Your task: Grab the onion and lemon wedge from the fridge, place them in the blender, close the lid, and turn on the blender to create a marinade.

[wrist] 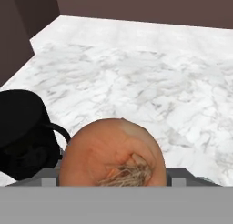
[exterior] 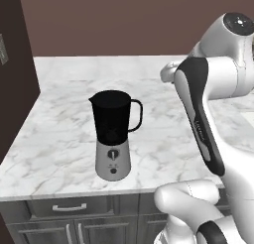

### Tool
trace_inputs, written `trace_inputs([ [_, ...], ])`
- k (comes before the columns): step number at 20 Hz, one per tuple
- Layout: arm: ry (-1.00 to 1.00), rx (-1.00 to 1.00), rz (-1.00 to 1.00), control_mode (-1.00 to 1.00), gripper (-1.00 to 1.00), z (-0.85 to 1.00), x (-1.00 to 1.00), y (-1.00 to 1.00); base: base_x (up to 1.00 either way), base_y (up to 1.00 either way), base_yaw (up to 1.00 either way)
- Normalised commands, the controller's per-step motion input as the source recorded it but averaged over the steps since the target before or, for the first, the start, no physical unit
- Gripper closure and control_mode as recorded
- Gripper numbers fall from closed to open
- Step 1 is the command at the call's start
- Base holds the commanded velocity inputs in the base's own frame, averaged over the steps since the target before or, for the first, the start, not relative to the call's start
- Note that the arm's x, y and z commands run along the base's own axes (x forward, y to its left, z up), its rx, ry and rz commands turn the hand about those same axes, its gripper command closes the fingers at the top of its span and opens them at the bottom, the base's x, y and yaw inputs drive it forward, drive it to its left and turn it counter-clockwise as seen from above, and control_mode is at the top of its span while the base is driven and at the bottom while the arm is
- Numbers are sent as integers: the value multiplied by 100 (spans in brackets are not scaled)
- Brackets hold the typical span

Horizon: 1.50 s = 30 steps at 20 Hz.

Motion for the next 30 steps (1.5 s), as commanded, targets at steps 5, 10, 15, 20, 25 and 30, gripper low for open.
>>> trace_inputs([
  [5,-1,-6,13,-100,100,4,0,50,0,0,0],
  [10,0,-9,15,-100,100,0,0,70,0,0,0],
  [15,0,-6,16,-100,100,-3,4,64,0,0,0],
  [20,4,0,14,-100,100,-30,22,44,0,0,0],
  [25,5,0,13,-100,100,-56,29,32,0,0,0],
  [30,5,0,6,-100,100,-44,47,20,0,0,0],
])
